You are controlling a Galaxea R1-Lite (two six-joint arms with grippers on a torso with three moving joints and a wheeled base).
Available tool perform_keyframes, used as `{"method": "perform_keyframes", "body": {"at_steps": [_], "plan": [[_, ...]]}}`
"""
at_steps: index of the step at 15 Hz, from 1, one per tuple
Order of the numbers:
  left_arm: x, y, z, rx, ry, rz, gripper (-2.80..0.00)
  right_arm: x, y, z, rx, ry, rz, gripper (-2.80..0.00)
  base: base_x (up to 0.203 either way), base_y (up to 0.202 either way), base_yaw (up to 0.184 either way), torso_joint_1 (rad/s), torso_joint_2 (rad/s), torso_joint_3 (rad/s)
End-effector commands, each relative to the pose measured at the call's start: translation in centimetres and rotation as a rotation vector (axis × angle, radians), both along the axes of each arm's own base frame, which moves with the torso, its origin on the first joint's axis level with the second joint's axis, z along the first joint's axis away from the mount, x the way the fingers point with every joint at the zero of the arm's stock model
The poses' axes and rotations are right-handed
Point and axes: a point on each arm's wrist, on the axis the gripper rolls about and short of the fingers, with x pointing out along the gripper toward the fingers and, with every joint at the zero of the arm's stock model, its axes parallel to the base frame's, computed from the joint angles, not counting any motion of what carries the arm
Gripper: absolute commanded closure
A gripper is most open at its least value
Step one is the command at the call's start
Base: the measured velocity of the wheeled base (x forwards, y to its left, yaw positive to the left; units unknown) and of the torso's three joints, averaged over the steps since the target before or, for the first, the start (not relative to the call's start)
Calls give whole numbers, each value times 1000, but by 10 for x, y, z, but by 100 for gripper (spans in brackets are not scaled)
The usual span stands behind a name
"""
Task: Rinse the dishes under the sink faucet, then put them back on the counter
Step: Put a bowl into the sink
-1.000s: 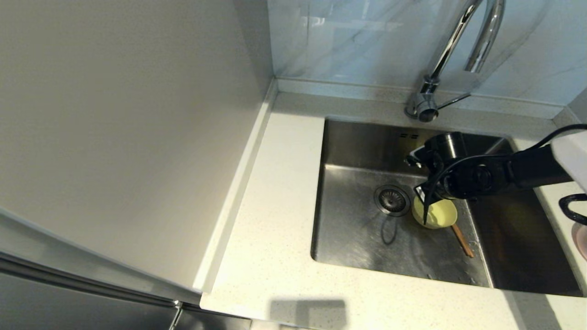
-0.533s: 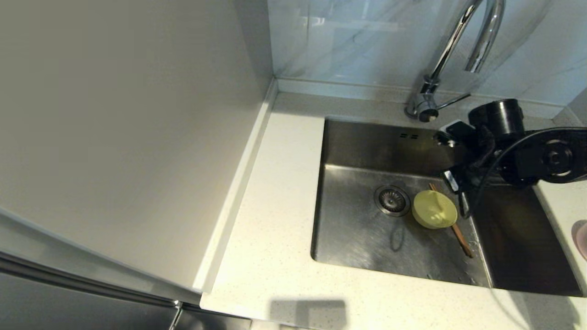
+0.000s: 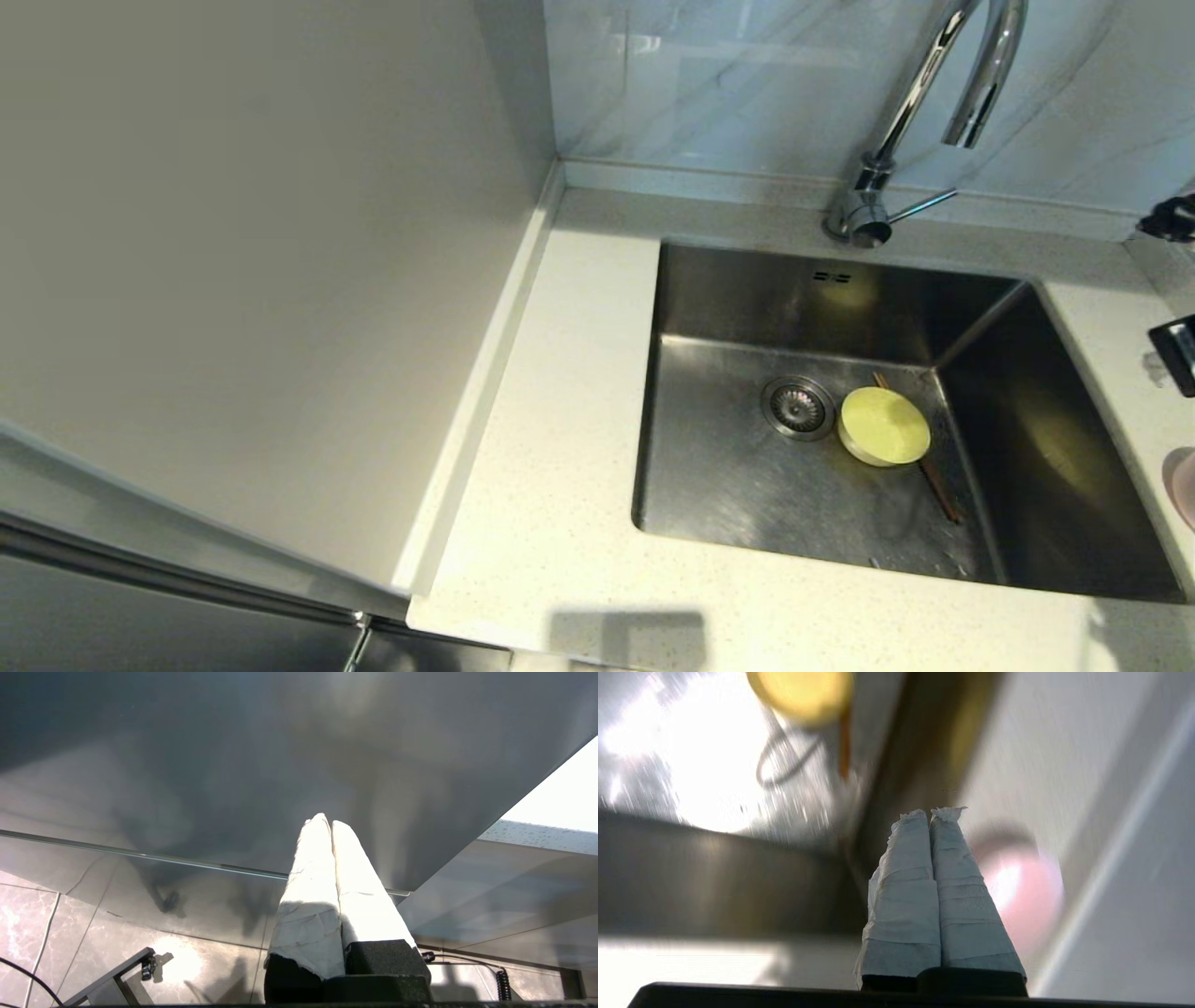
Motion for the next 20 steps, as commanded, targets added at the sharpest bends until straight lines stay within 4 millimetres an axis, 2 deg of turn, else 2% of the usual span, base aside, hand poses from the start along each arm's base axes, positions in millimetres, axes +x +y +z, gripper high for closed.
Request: {"method": "perform_keyframes", "body": {"at_steps": [1,5,7,11,12,18,20], "plan": [[0,0,0,0,-3,1,0,-35,-18,8,39,53,-112,0,0,0,0,0,0,0],[0,0,0,0,-3,1,0,-69,-27,13,245,225,-225,0,0,0,0,0,0,0],[0,0,0,0,-3,1,0,-67,-29,7,320,270,-295,0,0,0,0,0,0,0],[0,0,0,0,-3,1,0,-45,-39,-7,371,325,-356,0,0,0,0,0,0,0],[0,0,0,0,-2,1,0,-42,-41,-9,371,333,-360,-280,0,0,0,0,0,0],[0,0,0,0,-3,1,0,-22,-52,-21,367,317,-367,-280,0,0,0,0,0,0],[0,0,0,0,-3,1,0,-19,-56,-30,382,353,-382,-280,0,0,0,0,0,0]]}}
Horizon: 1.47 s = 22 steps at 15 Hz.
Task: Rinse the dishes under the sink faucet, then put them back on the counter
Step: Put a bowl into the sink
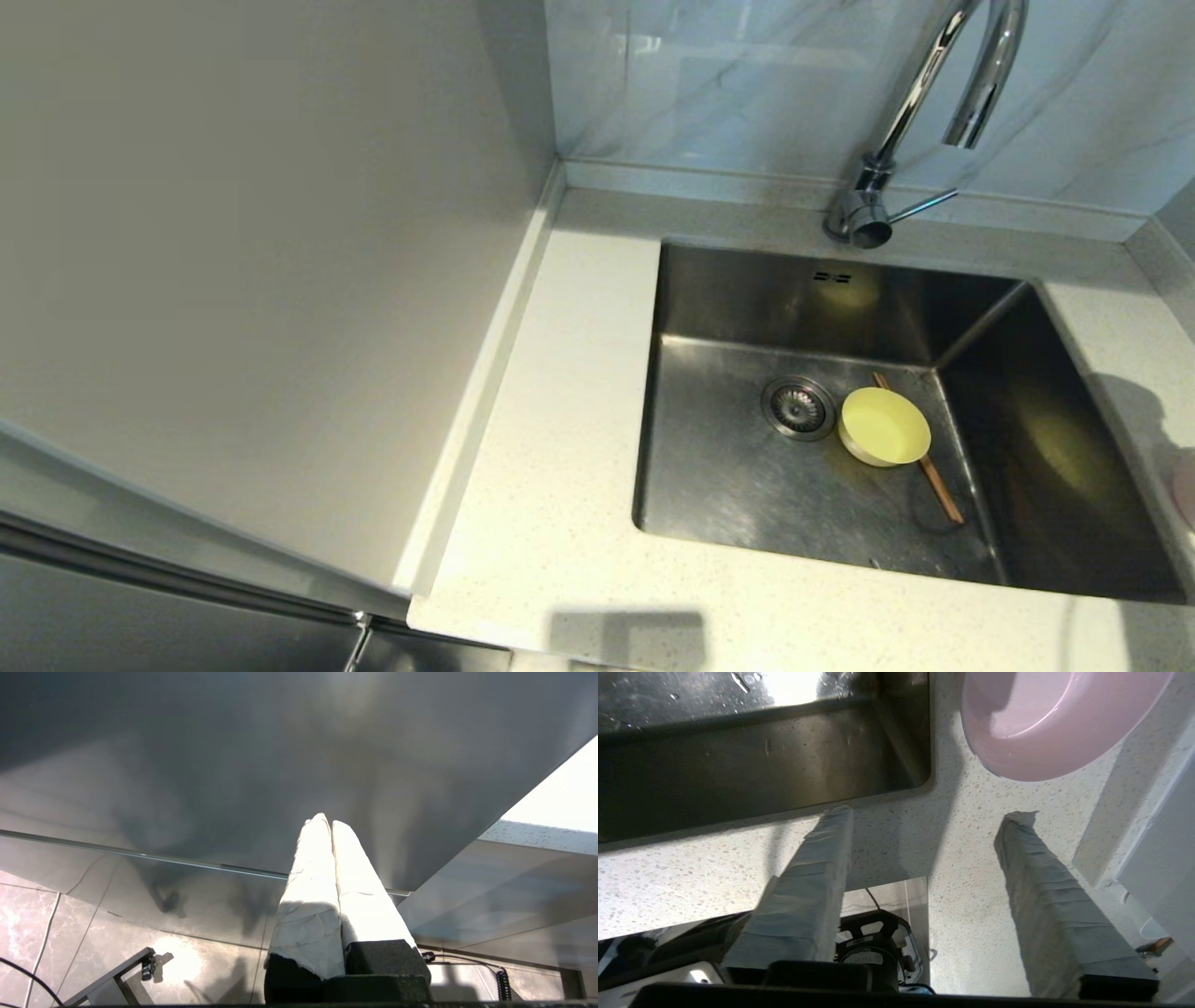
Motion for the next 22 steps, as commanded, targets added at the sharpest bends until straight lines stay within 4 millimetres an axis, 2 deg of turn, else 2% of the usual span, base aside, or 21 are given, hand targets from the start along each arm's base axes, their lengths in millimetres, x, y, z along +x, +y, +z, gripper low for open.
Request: {"method": "perform_keyframes", "body": {"at_steps": [1,5,9,16,22], "plan": [[0,0,0,0,-3,1,0,5,-6,-12,25,50,-18,-280,0,0,0,0,0,0],[0,0,0,0,-3,1,0,12,-17,-32,33,65,-44,-280,0,0,0,0,0,0],[0,0,0,0,-3,1,0,29,-29,-47,41,81,-51,-280,0,0,0,0,0,0],[0,0,0,0,-3,1,0,58,-46,-61,15,65,-54,-280,0,0,0,0,0,0],[0,0,0,0,-3,1,0,75,-55,-63,-14,63,-64,-280,0,0,0,0,0,0]]}}
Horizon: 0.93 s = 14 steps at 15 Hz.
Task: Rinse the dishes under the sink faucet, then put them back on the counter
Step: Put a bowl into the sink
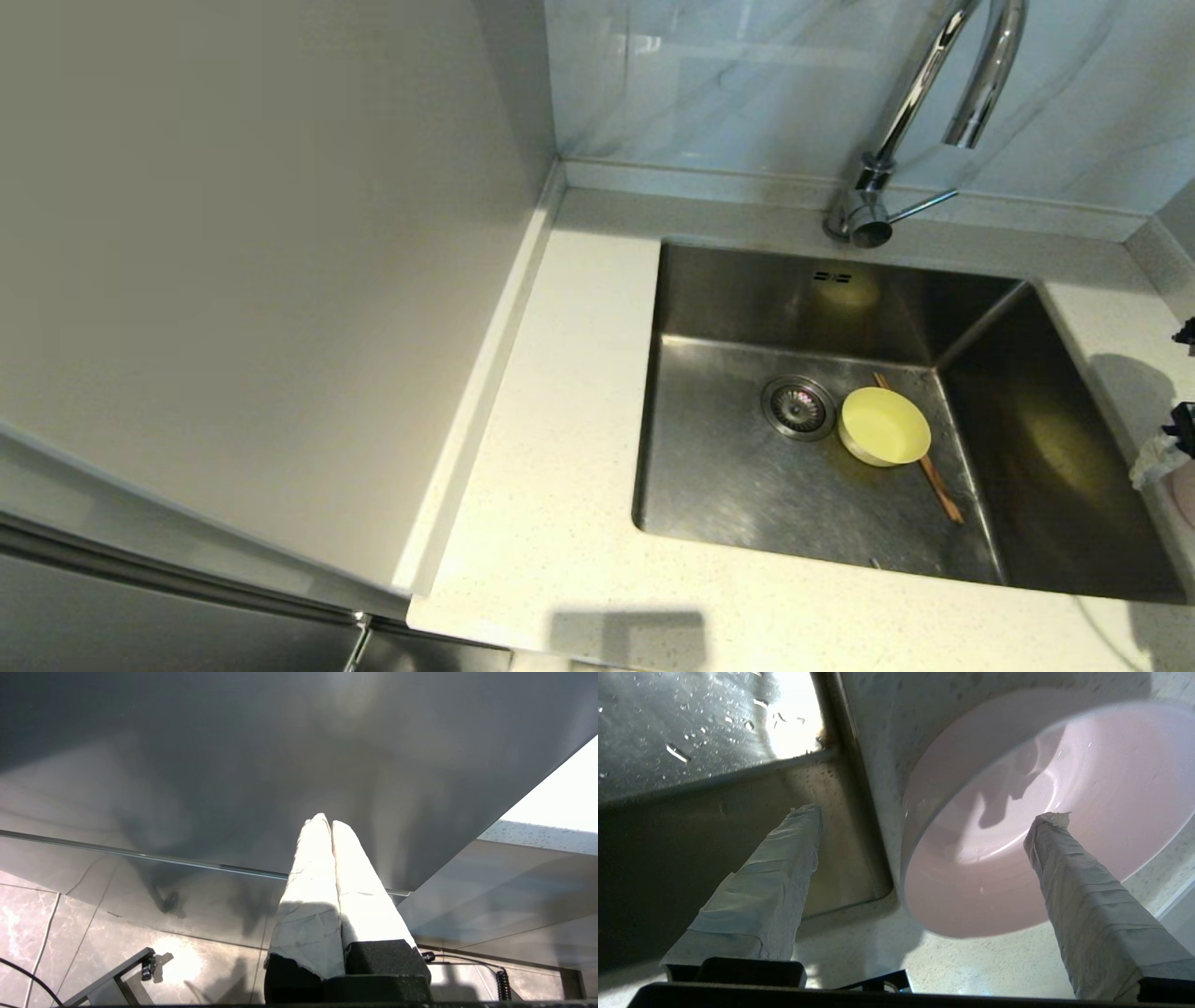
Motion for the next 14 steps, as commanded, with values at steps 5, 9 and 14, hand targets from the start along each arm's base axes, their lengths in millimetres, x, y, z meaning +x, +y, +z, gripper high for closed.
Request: {"method": "perform_keyframes", "body": {"at_steps": [5,9,14], "plan": [[0,0,0,-1,-3,1,0,6,-3,-5,4,12,0,0,0,0,0,0,0,0],[0,0,0,-1,-3,1,0,5,-3,-4,5,10,0,0,0,0,0,0,0,0],[0,0,0,-1,-3,1,0,1,-1,1,-1,-1,-1,0,0,0,0,0,0,0]]}}
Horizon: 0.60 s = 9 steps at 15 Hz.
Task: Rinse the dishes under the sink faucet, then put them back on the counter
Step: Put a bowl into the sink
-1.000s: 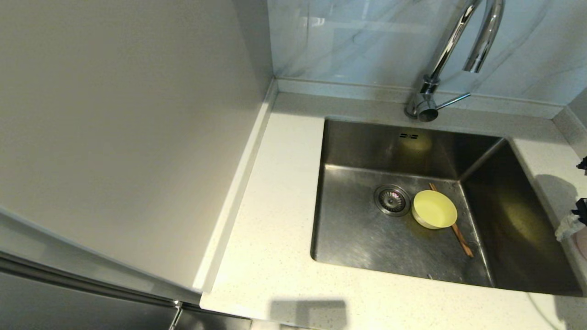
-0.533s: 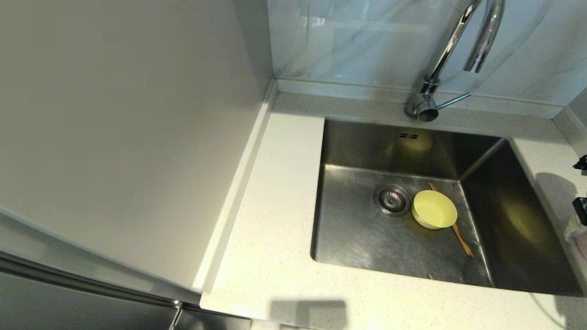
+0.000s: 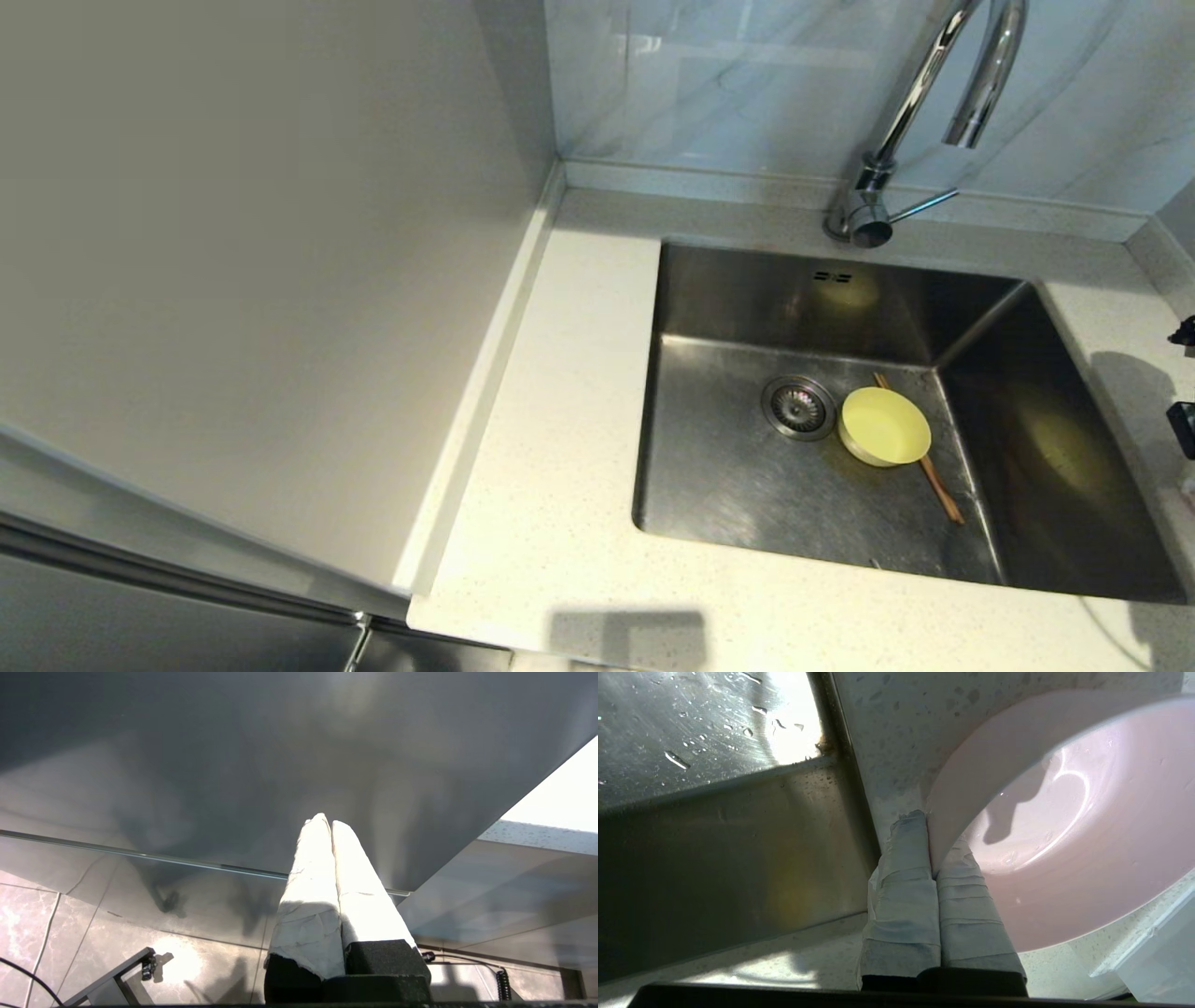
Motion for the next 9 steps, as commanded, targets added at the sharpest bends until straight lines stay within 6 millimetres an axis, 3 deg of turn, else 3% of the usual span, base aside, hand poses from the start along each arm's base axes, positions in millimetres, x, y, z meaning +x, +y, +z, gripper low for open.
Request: {"method": "perform_keyframes", "body": {"at_steps": [1,9], "plan": [[0,0,0,-1,-4,1,0,-5,3,6,-5,-11,2,0,0,0,0,0,0,0],[0,0,0,-1,-4,1,0,-23,28,19,-18,-47,59,0,0,0,0,0,0,0]]}}
